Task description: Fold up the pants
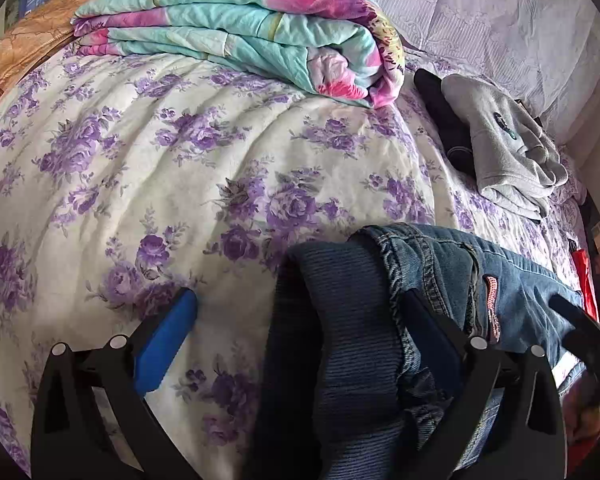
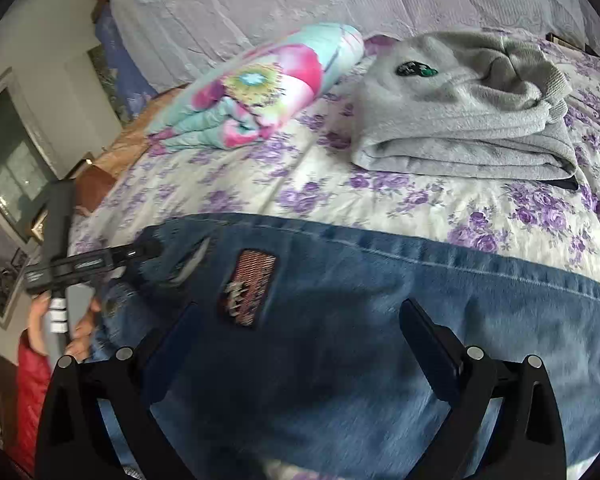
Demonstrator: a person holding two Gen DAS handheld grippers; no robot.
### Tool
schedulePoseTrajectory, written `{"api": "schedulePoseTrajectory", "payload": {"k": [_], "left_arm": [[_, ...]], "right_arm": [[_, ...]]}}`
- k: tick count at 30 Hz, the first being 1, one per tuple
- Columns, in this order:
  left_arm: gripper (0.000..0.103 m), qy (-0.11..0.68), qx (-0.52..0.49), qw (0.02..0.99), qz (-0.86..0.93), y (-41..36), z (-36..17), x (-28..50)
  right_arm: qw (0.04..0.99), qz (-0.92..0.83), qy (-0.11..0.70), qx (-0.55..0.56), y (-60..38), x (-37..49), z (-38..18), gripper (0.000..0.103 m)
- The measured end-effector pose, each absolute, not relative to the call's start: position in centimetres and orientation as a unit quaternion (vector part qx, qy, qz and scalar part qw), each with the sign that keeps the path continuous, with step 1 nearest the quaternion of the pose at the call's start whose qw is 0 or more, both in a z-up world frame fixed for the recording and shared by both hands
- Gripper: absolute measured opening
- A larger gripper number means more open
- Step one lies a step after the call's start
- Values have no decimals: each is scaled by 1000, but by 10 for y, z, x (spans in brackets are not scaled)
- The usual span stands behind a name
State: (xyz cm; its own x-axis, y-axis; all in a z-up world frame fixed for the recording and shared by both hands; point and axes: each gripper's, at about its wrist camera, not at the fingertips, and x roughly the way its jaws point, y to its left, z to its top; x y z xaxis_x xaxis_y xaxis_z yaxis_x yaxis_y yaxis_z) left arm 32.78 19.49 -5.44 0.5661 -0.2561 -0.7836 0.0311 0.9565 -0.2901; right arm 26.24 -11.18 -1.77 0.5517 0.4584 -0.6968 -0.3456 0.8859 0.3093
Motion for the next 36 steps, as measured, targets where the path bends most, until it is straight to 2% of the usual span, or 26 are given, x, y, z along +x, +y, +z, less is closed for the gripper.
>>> {"api": "schedulePoseTrajectory", "payload": {"k": [2,5,6,9,11,13,19,22,27,36], "left_arm": [[99,457,-118,878,-78,194,-54,326],[99,456,-115,880,-74,193,-54,324],[99,456,-119,879,-74,194,-54,323],[99,455,-130,877,-80,198,-55,322],[99,458,-138,874,-85,200,-56,322],[99,459,-136,874,-84,199,-56,323],[99,458,-133,875,-83,198,-54,322],[99,462,-137,872,-86,198,-55,324],[99,464,-141,870,-90,199,-57,326],[99,465,-112,872,-104,196,-55,333]], "right_arm": [[877,244,415,6,-96,238,-18,100],[836,248,474,-124,-54,227,-62,100],[841,243,462,-143,-51,223,-67,100],[841,268,460,-97,-61,228,-50,100],[850,289,439,-38,-84,231,-32,100],[868,268,417,-25,-102,238,-20,100],[887,230,400,-22,-163,286,-19,100],[886,218,405,-60,-181,312,-25,100],[880,213,411,-111,-192,334,-32,100],[844,268,448,-122,-183,353,-70,100]]}}
